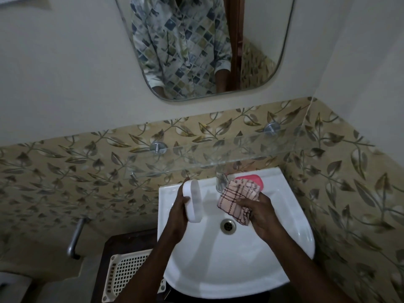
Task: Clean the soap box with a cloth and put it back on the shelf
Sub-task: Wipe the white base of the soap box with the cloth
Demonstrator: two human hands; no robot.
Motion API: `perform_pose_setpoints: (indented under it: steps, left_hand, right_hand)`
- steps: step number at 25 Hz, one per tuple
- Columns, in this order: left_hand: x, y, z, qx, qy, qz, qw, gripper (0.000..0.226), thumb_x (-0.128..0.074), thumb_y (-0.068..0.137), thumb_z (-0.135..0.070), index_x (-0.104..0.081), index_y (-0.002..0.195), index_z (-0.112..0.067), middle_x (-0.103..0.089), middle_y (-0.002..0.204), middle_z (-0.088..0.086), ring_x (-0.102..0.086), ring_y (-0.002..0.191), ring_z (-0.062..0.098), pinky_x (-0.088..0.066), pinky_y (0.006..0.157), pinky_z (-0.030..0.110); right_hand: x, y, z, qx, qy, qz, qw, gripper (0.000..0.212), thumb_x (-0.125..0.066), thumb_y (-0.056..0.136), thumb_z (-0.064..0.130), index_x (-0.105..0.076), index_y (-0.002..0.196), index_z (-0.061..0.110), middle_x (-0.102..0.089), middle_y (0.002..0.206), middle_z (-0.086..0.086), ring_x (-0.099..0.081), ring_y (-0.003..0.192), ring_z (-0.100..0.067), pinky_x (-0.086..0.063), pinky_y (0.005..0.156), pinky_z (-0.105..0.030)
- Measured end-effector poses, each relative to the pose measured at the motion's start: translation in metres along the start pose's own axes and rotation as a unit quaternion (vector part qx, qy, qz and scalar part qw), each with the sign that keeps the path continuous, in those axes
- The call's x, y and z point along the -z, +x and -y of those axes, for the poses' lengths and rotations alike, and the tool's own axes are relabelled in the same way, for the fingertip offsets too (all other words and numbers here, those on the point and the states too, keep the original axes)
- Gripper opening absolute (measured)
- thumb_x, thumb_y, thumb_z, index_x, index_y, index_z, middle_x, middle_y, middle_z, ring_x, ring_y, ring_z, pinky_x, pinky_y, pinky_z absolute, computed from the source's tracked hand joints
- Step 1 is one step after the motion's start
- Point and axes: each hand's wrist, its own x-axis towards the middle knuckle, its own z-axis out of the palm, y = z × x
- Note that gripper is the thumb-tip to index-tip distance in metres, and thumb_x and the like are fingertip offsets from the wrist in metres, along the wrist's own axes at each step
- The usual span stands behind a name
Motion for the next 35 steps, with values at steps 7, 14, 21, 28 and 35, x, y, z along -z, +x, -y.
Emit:
perform_pose_setpoints:
  steps: [7, 14, 21, 28, 35]
  left_hand:
    - [-0.009, 0.0, -0.022, 0.191, -0.103, 0.0, 0.976, 0.039, -0.041, 0.102, -0.034, -0.071, 0.103, -0.008, -0.072, 0.091, 0.018, -0.069, 0.081, 0.038, -0.056, 0.071, 0.055]
    - [0.002, 0.007, -0.045, 0.275, -0.106, 0.093, 0.951, 0.042, -0.048, 0.089, -0.029, -0.072, 0.104, 0.002, -0.068, 0.1, 0.023, -0.067, 0.088, 0.038, -0.052, 0.084, 0.051]
    - [-0.006, -0.003, -0.045, 0.283, -0.068, 0.118, 0.949, 0.035, -0.057, 0.074, -0.023, -0.05, 0.104, -0.006, -0.047, 0.091, 0.015, -0.052, 0.078, 0.031, -0.045, 0.072, 0.038]
    - [-0.014, 0.008, -0.037, 0.32, -0.076, 0.096, 0.94, 0.068, -0.043, 0.098, -0.055, -0.057, 0.13, 0.004, -0.065, 0.112, 0.023, -0.061, 0.101, 0.036, -0.047, 0.09, 0.046]
    - [-0.036, -0.003, -0.02, 0.257, -0.03, -0.077, 0.963, 0.073, -0.047, 0.085, -0.072, -0.064, 0.115, -0.008, -0.077, 0.084, 0.015, -0.074, 0.075, 0.03, -0.06, 0.062, 0.038]
  right_hand:
    - [-0.063, 0.004, 0.004, 0.447, -0.467, 0.102, 0.756, 0.027, -0.063, 0.086, 0.006, -0.068, 0.112, 0.012, -0.074, 0.106, -0.004, -0.07, 0.097, -0.02, -0.053, 0.078, -0.021]
    - [-0.038, 0.031, 0.002, 0.569, -0.581, 0.363, 0.455, 0.03, -0.066, 0.087, -0.005, -0.069, 0.116, 0.0, -0.064, 0.126, -0.02, -0.058, 0.123, -0.033, -0.048, 0.103, -0.044]
    - [-0.036, 0.025, 0.013, 0.465, -0.644, 0.418, 0.44, 0.05, -0.053, 0.077, -0.005, -0.06, 0.124, 0.009, -0.054, 0.137, -0.015, -0.052, 0.121, -0.033, -0.049, 0.089, -0.037]
    - [-0.036, 0.005, 0.005, 0.463, -0.64, 0.375, 0.486, 0.047, -0.069, 0.067, -0.003, -0.068, 0.113, 0.004, -0.069, 0.111, -0.014, -0.064, 0.098, -0.035, -0.054, 0.087, -0.04]
    - [-0.053, -0.027, -0.016, 0.129, -0.43, 0.228, 0.864, 0.013, -0.068, 0.077, 0.006, -0.067, 0.089, 0.01, -0.072, 0.081, -0.005, -0.067, 0.074, -0.017, -0.055, 0.069, -0.038]
